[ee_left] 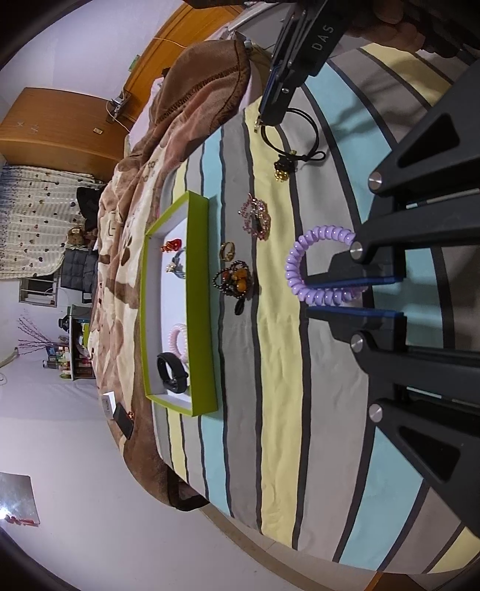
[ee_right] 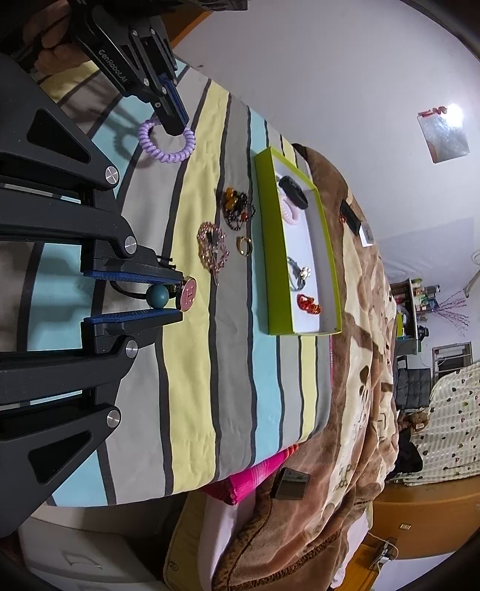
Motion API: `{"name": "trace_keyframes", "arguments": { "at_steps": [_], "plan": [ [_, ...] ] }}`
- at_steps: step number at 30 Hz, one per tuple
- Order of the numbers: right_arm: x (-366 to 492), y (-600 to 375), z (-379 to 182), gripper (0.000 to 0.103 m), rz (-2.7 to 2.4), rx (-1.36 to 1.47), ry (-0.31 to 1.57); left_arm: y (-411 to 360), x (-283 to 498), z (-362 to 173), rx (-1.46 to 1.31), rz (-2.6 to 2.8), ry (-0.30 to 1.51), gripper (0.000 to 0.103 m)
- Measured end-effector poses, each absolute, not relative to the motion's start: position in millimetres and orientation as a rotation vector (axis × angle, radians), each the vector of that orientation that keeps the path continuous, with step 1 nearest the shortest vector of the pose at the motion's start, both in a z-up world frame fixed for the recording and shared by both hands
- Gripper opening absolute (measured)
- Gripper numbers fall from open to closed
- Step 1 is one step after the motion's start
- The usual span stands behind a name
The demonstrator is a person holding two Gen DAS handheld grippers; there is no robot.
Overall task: Organize jewelry
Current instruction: 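Carry both held hair ties over the lime-green box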
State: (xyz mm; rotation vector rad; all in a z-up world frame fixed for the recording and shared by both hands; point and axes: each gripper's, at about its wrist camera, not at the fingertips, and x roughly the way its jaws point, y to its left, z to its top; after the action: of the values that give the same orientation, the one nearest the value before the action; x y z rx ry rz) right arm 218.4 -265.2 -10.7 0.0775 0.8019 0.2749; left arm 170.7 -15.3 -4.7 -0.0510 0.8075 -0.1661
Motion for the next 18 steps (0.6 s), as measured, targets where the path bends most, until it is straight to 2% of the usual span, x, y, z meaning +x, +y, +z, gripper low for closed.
{"name": "trace_keyframes", "arguments": {
  "at_steps": [18],
  "plan": [
    [243,-250,24,0.014,0.345,0.07,0.734,-6,194,42,-0.003,-0.168,0.706,0.01]
  ]
}}
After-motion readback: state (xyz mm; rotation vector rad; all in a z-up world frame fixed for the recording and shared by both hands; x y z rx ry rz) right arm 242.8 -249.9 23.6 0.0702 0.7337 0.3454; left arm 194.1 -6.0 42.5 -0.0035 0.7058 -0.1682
